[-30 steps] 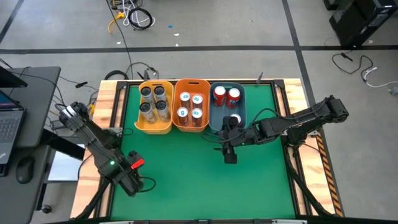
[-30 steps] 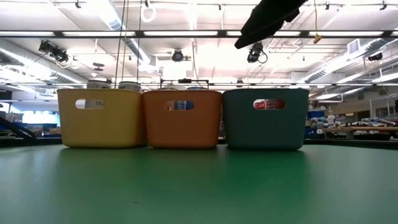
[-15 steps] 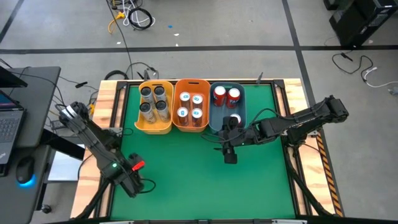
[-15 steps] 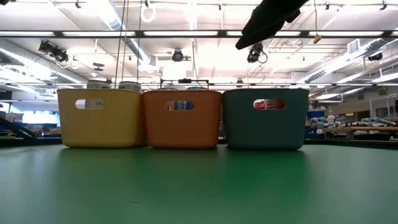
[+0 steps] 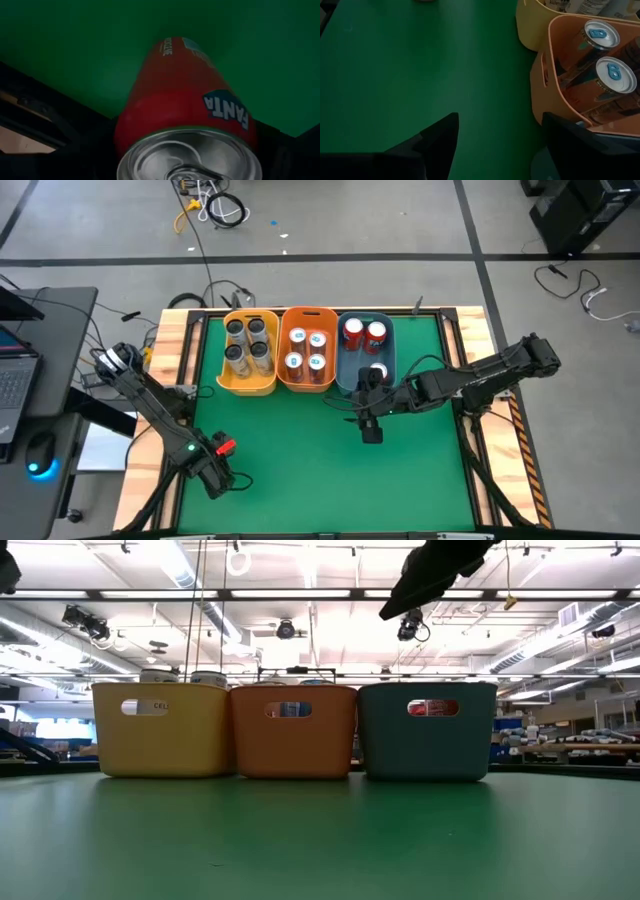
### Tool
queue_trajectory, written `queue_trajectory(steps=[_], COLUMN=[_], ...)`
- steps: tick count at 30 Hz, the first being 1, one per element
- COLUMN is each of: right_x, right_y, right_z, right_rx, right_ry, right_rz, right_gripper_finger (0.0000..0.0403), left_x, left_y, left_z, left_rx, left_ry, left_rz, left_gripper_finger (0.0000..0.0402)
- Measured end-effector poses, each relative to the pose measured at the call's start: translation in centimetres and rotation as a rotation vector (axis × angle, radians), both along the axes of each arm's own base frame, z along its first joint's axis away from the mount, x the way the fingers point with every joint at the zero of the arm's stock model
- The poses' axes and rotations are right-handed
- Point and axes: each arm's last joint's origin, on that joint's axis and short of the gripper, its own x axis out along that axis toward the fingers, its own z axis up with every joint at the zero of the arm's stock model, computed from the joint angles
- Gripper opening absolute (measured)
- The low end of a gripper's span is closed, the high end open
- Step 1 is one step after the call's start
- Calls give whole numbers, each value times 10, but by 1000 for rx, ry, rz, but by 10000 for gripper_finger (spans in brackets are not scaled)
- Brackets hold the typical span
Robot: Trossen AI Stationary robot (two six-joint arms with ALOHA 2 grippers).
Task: Sort soda cans
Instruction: Put the orange soda can into the blue bin
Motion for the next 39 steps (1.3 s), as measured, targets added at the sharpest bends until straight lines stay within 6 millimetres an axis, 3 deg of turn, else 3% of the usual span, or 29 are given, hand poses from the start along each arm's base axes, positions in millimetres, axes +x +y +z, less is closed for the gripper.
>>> queue_trajectory(steps=[2,7,12,15,17,25,31,34,39], right_x=[0,0,-4,-9,-17,-57,-64,-62,-60], right_y=[1,1,5,8,10,15,15,16,16], right_z=[0,0,4,13,20,43,44,41,42], right_rx=[-17,-44,-97,-119,-157,-184,-162,-164,-156], right_ry=[1,5,49,80,95,70,72,72,53], right_rz=[18,41,95,92,63,-111,-187,-206,-224], right_gripper_finger=[268,222,118,40,11,6,3,1,0], left_x=[0,9,28,44,56,105,126,137,165], left_y=[0,3,16,30,42,107,167,187,199], left_z=[1,12,23,33,42,102,147,157,146], left_rx=[9,62,95,120,142,202,287,283,263], left_ry=[-8,-80,-166,-208,-252,-475,-674,-740,-698], left_rz=[-5,-72,-108,-140,-167,-249,-245,-285,-415], left_gripper_finger=[295,294,294,294,294,294,294,294,294])
